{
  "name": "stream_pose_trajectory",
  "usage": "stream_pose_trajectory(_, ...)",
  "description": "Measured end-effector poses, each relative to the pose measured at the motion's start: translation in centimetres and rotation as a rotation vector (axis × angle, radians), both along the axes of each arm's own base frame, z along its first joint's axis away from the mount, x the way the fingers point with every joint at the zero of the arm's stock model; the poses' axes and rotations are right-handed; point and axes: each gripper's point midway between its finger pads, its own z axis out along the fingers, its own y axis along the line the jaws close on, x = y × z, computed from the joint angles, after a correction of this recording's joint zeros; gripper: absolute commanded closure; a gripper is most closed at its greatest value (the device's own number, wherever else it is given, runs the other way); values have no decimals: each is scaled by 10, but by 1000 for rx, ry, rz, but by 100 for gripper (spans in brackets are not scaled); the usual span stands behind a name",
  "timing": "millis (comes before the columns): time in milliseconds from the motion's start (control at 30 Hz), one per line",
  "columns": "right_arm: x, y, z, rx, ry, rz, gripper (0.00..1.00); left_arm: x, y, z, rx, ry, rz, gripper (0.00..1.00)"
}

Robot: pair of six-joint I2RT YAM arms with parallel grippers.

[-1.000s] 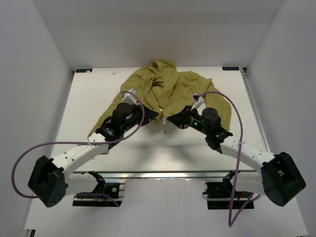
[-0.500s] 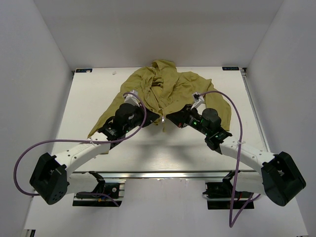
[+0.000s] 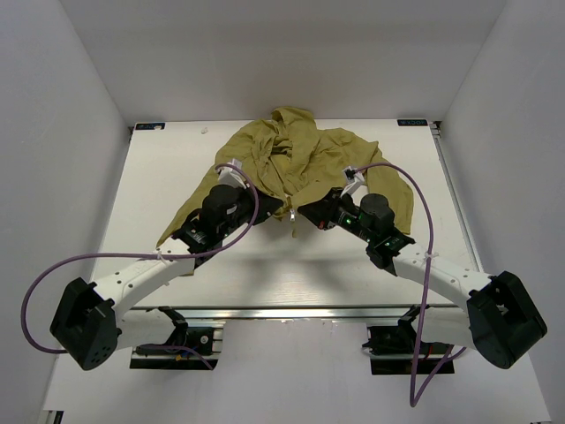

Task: Zip up the jacket

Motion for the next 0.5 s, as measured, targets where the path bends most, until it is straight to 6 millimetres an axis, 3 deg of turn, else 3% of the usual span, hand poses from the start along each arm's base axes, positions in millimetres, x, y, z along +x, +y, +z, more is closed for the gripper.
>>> stream_pose_trajectory(500,-1,3,-2,1,1,9,100,-2,-4,3,-12,-11,-8,100)
